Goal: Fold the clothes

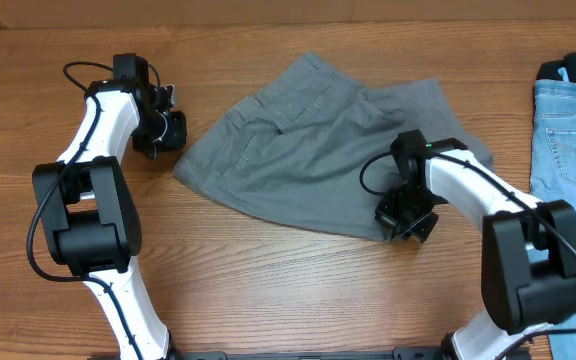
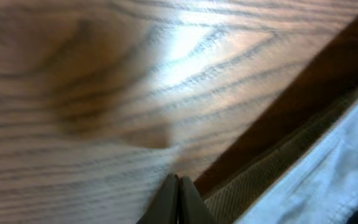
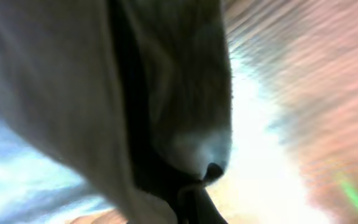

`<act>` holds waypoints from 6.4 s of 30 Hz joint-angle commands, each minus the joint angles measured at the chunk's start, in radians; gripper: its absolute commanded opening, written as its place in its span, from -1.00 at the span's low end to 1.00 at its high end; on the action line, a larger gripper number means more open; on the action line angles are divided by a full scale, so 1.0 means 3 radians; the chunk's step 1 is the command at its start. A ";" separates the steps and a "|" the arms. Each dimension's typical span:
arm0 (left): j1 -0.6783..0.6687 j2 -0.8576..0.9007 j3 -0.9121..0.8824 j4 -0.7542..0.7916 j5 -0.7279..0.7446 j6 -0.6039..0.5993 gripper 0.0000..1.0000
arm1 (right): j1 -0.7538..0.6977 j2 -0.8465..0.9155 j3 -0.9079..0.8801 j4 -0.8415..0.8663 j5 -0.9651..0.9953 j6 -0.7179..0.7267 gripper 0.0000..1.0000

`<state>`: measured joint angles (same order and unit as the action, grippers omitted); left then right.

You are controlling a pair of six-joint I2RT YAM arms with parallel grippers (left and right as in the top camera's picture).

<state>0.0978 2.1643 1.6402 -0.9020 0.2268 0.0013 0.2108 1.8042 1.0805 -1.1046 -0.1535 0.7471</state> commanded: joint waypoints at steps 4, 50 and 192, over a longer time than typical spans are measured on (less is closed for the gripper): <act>-0.0001 -0.0459 0.0173 -0.0247 0.0440 -0.0033 -0.92 | -0.0006 -0.0797 0.0636 -0.0270 0.0369 -0.0052 -0.93; -0.0514 0.0318 0.0113 -0.0842 -0.0266 -0.0395 -0.92 | -0.0005 -0.1338 0.1408 -0.0519 0.0596 -0.0233 -0.93; 0.0189 0.0829 0.2009 -0.2452 -0.0936 -0.0601 0.97 | 0.1415 0.0472 0.1531 -0.0842 -0.0515 -0.1011 0.95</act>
<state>0.1555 2.4077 2.2963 -1.6611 -0.0216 -0.1989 0.6079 1.9495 1.5780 -1.3731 -0.3103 0.4500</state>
